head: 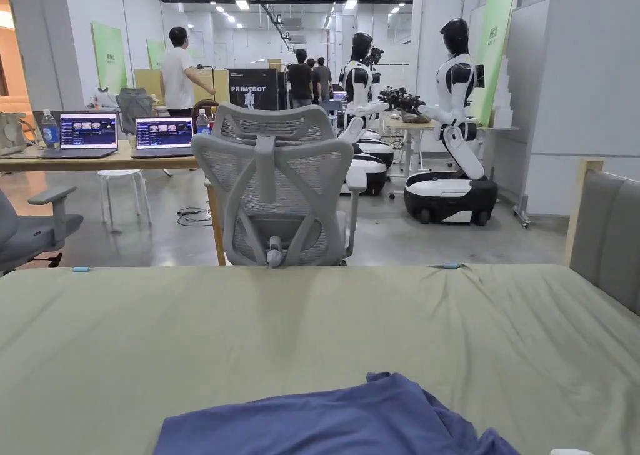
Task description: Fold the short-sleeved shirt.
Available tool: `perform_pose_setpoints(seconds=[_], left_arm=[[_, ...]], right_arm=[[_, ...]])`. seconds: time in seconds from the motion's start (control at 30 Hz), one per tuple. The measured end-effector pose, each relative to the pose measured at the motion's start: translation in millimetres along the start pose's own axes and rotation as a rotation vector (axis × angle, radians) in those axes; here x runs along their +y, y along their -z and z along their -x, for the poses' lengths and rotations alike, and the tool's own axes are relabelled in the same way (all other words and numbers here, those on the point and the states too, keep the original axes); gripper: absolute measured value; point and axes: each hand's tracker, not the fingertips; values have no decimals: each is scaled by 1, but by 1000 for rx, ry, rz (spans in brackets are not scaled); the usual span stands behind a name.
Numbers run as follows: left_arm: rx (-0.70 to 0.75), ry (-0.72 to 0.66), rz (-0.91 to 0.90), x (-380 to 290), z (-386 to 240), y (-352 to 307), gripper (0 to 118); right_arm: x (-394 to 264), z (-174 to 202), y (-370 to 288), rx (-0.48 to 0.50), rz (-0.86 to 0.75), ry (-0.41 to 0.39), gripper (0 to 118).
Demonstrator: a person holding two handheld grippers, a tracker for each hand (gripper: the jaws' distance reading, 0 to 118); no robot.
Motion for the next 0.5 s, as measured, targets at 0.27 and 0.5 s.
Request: perform_pose_setpoints(seconds=[0.27,0.5], left_arm=[[-19,45,49,-37,3,-50,6],[14,-24,17,-59,7,-49,70]], right_arm=[[-24,9,-72,5,119,-82,5],[-50,12,-46,-21,179,-60,56]])
